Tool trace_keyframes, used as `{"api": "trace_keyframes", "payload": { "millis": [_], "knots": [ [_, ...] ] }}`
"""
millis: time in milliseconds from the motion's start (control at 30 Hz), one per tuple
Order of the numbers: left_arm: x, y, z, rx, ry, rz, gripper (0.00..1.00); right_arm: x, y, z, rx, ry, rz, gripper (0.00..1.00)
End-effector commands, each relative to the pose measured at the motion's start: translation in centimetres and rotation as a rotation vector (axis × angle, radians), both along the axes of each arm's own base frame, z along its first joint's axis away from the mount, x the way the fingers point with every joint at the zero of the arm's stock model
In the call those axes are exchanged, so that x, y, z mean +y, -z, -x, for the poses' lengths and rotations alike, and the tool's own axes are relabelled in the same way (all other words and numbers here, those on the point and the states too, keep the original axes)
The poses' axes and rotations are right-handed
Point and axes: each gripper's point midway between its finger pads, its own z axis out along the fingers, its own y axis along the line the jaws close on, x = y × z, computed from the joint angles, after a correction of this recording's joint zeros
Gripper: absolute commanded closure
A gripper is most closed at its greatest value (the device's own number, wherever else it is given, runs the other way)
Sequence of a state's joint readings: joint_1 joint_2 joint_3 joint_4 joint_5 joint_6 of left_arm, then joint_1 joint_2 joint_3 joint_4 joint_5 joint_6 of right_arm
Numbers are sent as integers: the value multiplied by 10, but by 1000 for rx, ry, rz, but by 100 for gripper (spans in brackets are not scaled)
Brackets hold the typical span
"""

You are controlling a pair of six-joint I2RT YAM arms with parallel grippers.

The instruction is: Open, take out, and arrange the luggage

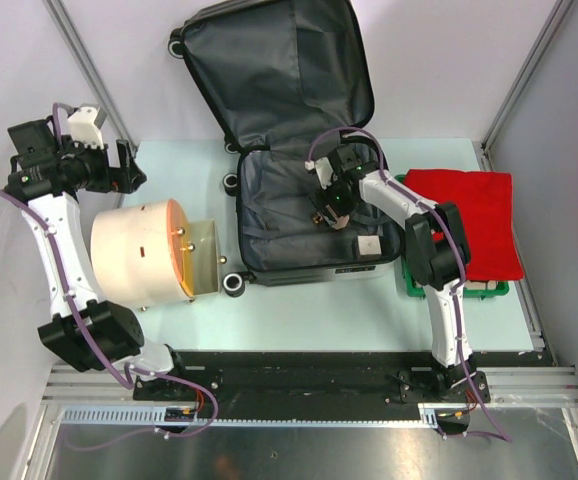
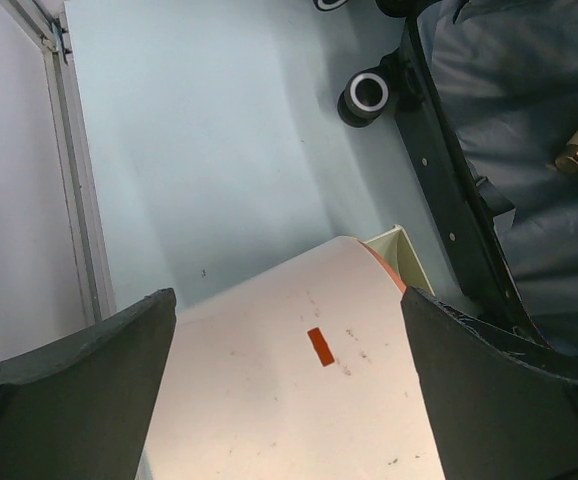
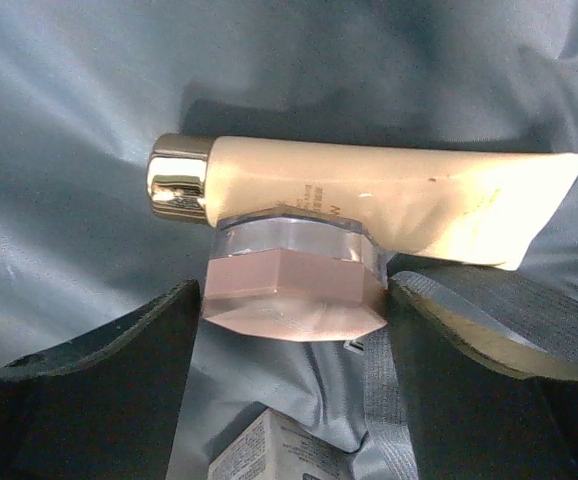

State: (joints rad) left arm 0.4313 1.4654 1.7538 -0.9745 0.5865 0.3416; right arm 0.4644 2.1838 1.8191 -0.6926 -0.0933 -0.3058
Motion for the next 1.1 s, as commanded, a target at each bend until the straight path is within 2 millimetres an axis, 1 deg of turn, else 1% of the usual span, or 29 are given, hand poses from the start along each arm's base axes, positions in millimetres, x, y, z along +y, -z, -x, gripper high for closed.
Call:
{"api": "trace_keyframes", "payload": {
  "millis": [0, 133, 167, 267, 300, 367, 400, 433, 467, 500, 533, 567, 600, 633, 667, 700, 733, 767, 800, 833, 867, 900, 933, 967, 1067],
  "knots": [
    [-6, -9, -2, -32, 30, 3, 0, -5, -6, 2, 1, 25, 5, 24],
    [-6, -11, -4, -33, 32, 7, 0, -4, -14, 2, -4, 9, -19, 28],
    [-7, -12, -4, -35, 31, 8, 0, -2, -20, 2, -13, 3, -32, 28],
    [-7, -10, -4, -31, 33, 9, 0, 5, -35, 6, -13, -28, -81, 35],
    [-7, -11, -3, -33, 32, 7, 0, 9, -49, 6, -37, -44, -104, 36],
    [-8, -9, -1, -31, 34, 6, 0, 19, -67, 9, -55, -75, -158, 38],
    [-8, -8, -1, -28, 33, 9, 0, 34, -87, 14, -67, -121, -238, 38],
    [-9, -8, 0, -29, 34, 9, 0, 44, -101, 16, -83, -143, -287, 38],
    [-9, -8, 1, -27, 34, 10, 0, 60, -115, 24, -75, -176, -363, 38],
    [-10, -7, 1, -24, 36, 14, 0, 72, -137, 24, -126, -211, -421, 39],
    [-10, -7, 1, -24, 36, 16, 0, 90, -150, 32, -142, -257, -463, 39],
    [-10, -6, 1, -23, 36, 15, 0, 104, -162, 39, -151, -293, -507, 39],
    [-10, -6, 1, -24, 34, 17, 0, 118, -174, 40, -181, -328, -544, 40],
    [-9, -6, 2, -23, 33, 16, 0, 139, -180, 54, -178, -383, -576, 40],
    [-10, -6, 2, -22, 36, 18, 0, 153, -194, 61, -188, -430, -617, 40],
    [-10, -6, 2, -24, 32, 18, 0, 167, -200, 66, -196, -454, -651, 41],
    [-11, -7, 2, -25, 34, 18, 0, 178, -199, 72, -187, -480, -669, 41],
    [-12, -6, 3, -23, 38, 23, 0, 194, -202, 88, -171, -530, -700, 41],
    [-12, -5, 3, -20, 36, 26, 0, 206, -209, 91, -182, -549, -740, 41],
    [-12, -6, 4, -23, 36, 25, 0, 214, -210, 97, -178, -573, -762, 41],
    [-13, -6, 5, -23, 37, 27, 0, 230, -208, 111, -159, -617, -783, 41],
    [-13, -4, 5, -20, 39, 29, 0, 239, -213, 115, -179, -645, -807, 41],
    [-14, -5, 6, -21, 39, 30, 0, 247, -214, 122, -179, -677, -820, 41],
    [-14, -5, 7, -23, 38, 28, 0, 258, -211, 133, -170, -719, -836, 41],
    [-14, -3, 9, -18, 37, 24, 0, 272, -211, 146, -168, -776, -871, 41]
  ]
}}
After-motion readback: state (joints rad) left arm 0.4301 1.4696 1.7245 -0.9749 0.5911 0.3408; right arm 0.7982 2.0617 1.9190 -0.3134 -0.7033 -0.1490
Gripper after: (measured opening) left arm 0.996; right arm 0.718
